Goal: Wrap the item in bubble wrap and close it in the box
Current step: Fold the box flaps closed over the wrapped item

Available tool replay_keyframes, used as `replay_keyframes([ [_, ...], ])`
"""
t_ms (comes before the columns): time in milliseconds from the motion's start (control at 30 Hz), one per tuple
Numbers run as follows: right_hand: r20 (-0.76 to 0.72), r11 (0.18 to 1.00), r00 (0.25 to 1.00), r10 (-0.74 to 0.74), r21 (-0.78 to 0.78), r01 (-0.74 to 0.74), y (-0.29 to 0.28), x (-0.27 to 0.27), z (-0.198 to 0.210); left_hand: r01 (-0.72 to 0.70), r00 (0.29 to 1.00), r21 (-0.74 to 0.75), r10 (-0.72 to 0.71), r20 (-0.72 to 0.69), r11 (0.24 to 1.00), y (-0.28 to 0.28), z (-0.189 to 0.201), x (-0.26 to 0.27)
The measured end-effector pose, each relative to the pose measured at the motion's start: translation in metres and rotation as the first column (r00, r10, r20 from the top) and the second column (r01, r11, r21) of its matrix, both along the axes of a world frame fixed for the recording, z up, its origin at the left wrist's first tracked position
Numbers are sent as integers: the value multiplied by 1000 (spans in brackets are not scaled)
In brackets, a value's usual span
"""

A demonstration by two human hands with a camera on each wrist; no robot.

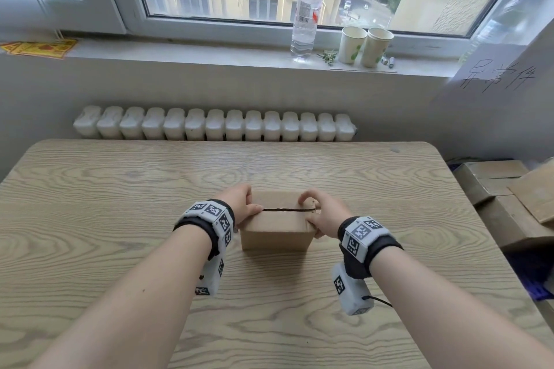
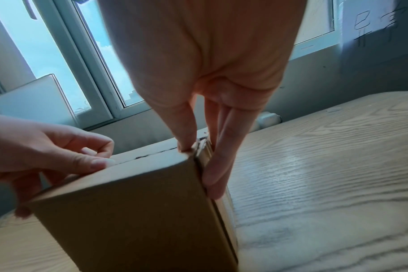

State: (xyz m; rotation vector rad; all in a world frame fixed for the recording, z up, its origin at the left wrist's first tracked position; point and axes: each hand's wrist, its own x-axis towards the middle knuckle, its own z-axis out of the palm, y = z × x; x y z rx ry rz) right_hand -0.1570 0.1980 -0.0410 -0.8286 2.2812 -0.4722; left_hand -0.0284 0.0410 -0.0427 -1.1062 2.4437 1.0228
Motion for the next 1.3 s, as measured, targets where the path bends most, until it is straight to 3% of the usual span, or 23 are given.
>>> replay_keyframes([
  [233,-88,999,996,-31,-16,30,-16,-8,-2,-78,989,26,81,-125,997,-10,-5,-10],
  [533,-182,999,983,-24,23,29,-64,-35,-4,-121,988,-218,96,-124,968,-46,-10,-38],
  [833,-71,995,994,-88,-55,84,-93,-57,-10,-100,992,-236,78,-99,967,-80,-13,-60],
  [1100,-88,996,993,-80,-56,76,-94,-58,-12,-114,989,-278,82,-124,954,-73,-15,-57],
  [1200,-146,998,987,-63,-14,61,-89,-52,-3,-68,995,-298,44,-86,952,-67,-10,-58],
  [1300,-264,996,963,46,82,-25,-82,-45,5,34,999,-362,-42,-15,931,-63,-2,-62],
])
